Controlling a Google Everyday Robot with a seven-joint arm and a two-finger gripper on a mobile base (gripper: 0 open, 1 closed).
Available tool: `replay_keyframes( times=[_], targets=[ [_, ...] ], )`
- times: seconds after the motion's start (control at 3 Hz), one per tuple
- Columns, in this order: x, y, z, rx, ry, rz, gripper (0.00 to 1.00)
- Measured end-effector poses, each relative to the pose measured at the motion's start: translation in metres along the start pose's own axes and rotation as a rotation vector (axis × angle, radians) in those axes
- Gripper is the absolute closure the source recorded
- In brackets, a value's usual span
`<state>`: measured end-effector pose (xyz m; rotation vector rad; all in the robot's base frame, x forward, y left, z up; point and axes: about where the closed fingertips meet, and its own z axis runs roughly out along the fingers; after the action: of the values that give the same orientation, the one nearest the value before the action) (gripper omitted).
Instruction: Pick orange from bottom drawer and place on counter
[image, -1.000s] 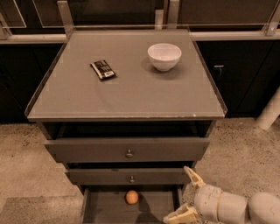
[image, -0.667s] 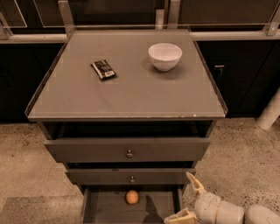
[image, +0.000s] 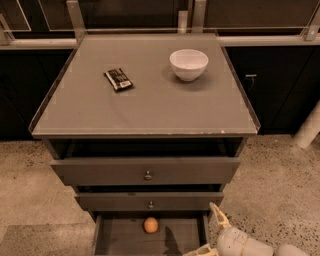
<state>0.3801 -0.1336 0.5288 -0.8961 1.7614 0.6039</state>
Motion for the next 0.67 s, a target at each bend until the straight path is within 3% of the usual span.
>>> replay_keyframes(
  times=[0.33,0.67],
  targets=[
    [0.023,-0.021,0.004,0.121,-0.003,-0.005,0.0],
    [0.078,-0.033,0.036,0.18,-0.02,0.087,0.0]
  ],
)
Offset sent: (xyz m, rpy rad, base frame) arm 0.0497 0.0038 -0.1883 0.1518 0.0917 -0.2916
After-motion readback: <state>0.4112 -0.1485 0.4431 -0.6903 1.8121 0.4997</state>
